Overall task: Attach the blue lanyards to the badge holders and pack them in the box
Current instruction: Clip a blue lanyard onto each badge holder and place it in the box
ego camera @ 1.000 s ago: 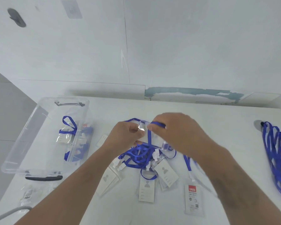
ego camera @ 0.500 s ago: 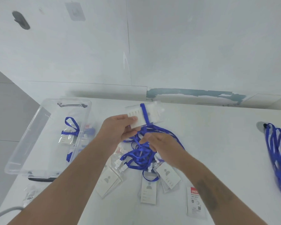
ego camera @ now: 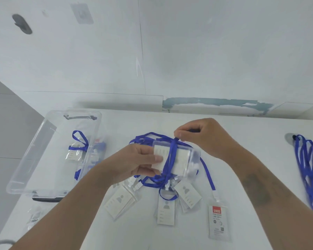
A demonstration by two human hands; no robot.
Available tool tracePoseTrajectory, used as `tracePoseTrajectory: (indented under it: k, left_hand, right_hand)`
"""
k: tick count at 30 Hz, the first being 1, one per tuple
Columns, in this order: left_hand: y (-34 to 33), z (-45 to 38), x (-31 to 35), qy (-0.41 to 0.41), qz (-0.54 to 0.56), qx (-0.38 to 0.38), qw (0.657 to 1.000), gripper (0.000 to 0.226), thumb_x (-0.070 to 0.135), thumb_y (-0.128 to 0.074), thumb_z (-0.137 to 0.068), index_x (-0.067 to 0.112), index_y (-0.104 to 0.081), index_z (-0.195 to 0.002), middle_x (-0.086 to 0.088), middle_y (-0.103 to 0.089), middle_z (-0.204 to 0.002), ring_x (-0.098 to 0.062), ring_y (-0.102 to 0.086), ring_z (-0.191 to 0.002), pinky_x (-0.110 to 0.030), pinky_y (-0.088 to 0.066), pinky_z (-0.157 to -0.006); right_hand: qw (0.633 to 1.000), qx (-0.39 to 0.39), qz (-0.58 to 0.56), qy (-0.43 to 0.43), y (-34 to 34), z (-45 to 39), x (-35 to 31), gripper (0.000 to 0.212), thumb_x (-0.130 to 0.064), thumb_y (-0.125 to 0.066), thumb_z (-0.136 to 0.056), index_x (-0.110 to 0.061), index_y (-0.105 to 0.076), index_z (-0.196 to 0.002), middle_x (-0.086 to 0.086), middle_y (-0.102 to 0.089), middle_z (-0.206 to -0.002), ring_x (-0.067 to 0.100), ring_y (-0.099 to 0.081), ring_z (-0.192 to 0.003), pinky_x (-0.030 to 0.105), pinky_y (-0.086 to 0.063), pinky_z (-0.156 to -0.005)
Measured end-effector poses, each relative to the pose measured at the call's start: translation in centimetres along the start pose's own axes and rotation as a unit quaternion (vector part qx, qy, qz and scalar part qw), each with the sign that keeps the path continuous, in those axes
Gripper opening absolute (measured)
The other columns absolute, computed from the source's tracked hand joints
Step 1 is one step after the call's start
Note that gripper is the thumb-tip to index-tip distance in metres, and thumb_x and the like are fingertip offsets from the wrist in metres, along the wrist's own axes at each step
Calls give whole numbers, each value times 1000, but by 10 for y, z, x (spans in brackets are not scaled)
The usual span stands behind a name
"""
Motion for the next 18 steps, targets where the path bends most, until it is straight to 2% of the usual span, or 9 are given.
tracePoseTrajectory:
  k: [2, 4, 6, 8, 11, 12, 14, 16, 18]
  left_hand:
    - [0, -1, 4, -20, 85, 0, 996, 37, 18, -74, -76, -1, -71, -108, -19, -71, -107, -25, -72, -82, -27, -61, -72]
    - [4, -5, 7, -43, 157, 44, 986, 23, 15, -72, -78, 4, -73, -98, -18, -72, -104, -24, -73, -80, -27, -61, -70]
    - [10, -8, 8, -59, 198, 111, 972, 10, 11, -71, -83, 6, -73, -91, -13, -74, -98, -21, -74, -77, -26, -61, -69]
    - [15, -11, 6, -67, 192, 168, 965, 9, 10, -69, -87, 5, -72, -94, -12, -76, -94, -20, -75, -77, -26, -61, -70]
    - [21, -13, -2, -64, 110, 256, 958, 14, 13, -72, -88, 2, -73, -97, -15, -76, -93, -23, -76, -81, -33, -59, -79]
    - [21, -12, -2, -67, 71, 277, 956, 13, 13, -72, -88, 2, -73, -95, -15, -77, -91, -22, -76, -80, -32, -59, -78]
    - [19, -10, 2, -83, -8, 298, 951, 6, 11, -71, -88, 6, -75, -88, -8, -77, -82, -19, -76, -73, -25, -60, -70]
    - [16, -9, 7, -92, -84, 294, 948, 5, 12, -70, -89, 12, -75, -87, -2, -77, -76, -18, -75, -70, -26, -60, -68]
    - [11, -8, 7, -81, -145, 254, 953, 6, 15, -70, -89, 12, -76, -88, -1, -77, -78, -18, -75, -72, -31, -62, -75]
  right_hand:
    - [996, 40, -78, -31, -3, 3, 13, 27, -13, -72, -83, -34, -76, -66, -14, -70, -61, 11, -56, -49, 17, -41, -49]
    - [993, 53, -80, -70, -16, 8, 29, 44, -3, -60, -86, -29, -67, -51, -15, -62, -48, 13, -35, -40, 18, -28, -42]
    - [994, 46, -60, -80, -34, 16, 38, 42, -12, -58, -93, -22, -61, -53, -14, -55, -44, 8, -23, -36, 20, -23, -39]
    - [998, 28, -16, -53, -50, 23, 37, 35, -30, -58, -96, -24, -66, -62, -6, -57, -53, 11, -32, -41, 24, -31, -46]
    - [986, -23, 165, -6, -67, 33, 34, 33, -36, -43, -102, -19, -55, -77, 0, -57, -76, 15, -50, -66, 28, -42, -63]
    - [972, -30, 232, 10, -68, 36, 29, 33, -35, -38, -104, -19, -51, -79, -1, -55, -79, 16, -52, -72, 28, -42, -66]
    - [945, -26, 325, 38, -64, 40, 20, 32, -36, -34, -104, -20, -57, -87, -2, -57, -86, 18, -57, -81, 30, -46, -71]
    - [934, -13, 351, 60, -52, 39, 9, 29, -37, -39, -101, -23, -64, -97, -5, -62, -92, 16, -60, -86, 33, -50, -77]
    - [942, -7, 328, 68, -37, 37, 0, 20, -38, -51, -94, -30, -69, -96, -11, -66, -91, 7, -59, -83, 27, -49, -75]
Point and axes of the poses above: each hand's wrist, its own z-axis away from the middle knuckle, its own y-axis out of the back of the hand, x = y × z, the point moved 6 cm from there along -z, towards the middle knuckle
